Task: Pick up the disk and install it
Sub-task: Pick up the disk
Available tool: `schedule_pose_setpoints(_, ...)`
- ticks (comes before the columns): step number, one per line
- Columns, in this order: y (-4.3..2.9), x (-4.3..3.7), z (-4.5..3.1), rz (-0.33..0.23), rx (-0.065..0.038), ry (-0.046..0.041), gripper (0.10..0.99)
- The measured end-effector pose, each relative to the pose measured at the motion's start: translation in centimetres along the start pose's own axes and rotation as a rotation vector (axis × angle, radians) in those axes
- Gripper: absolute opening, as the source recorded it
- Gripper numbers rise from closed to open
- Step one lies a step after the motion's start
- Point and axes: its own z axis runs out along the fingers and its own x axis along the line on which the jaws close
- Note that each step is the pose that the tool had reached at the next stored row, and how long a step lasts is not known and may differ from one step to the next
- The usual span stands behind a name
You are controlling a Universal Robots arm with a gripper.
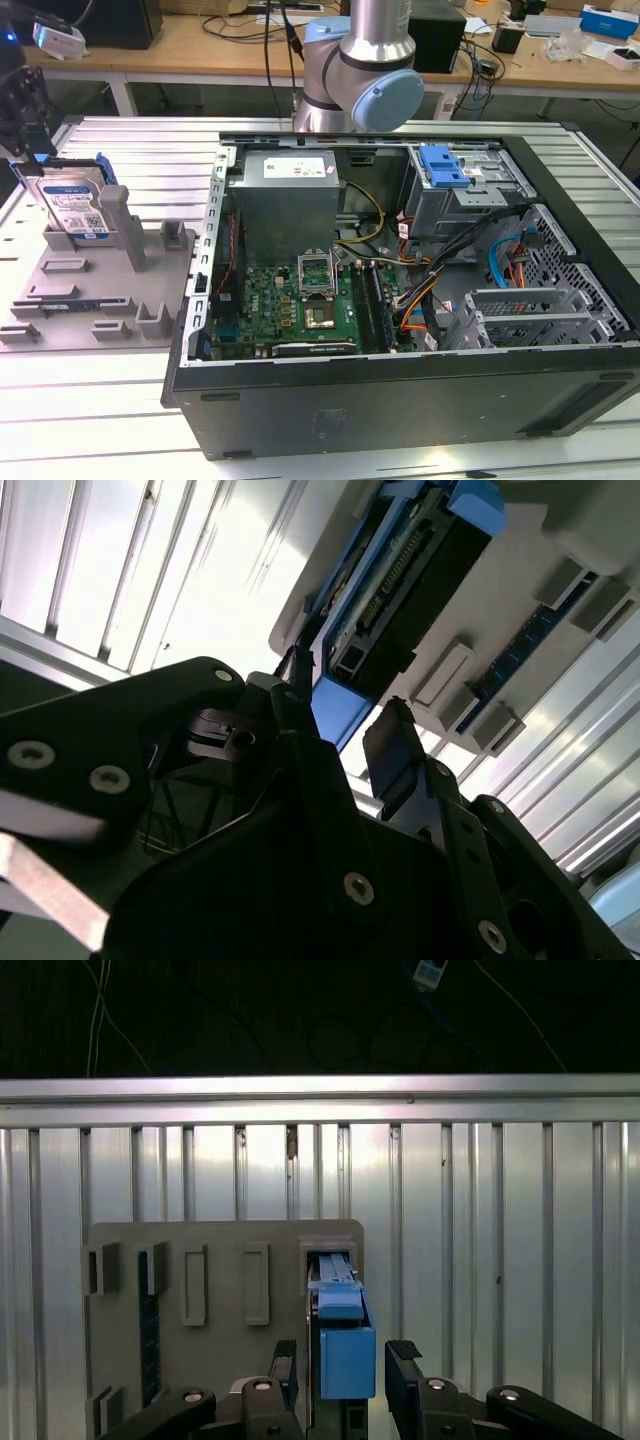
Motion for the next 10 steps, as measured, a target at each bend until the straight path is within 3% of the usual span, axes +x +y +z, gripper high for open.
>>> schedule_pose_setpoints(10,0.02,0.02,1.03,0.0,0.0,0.0001,0.482)
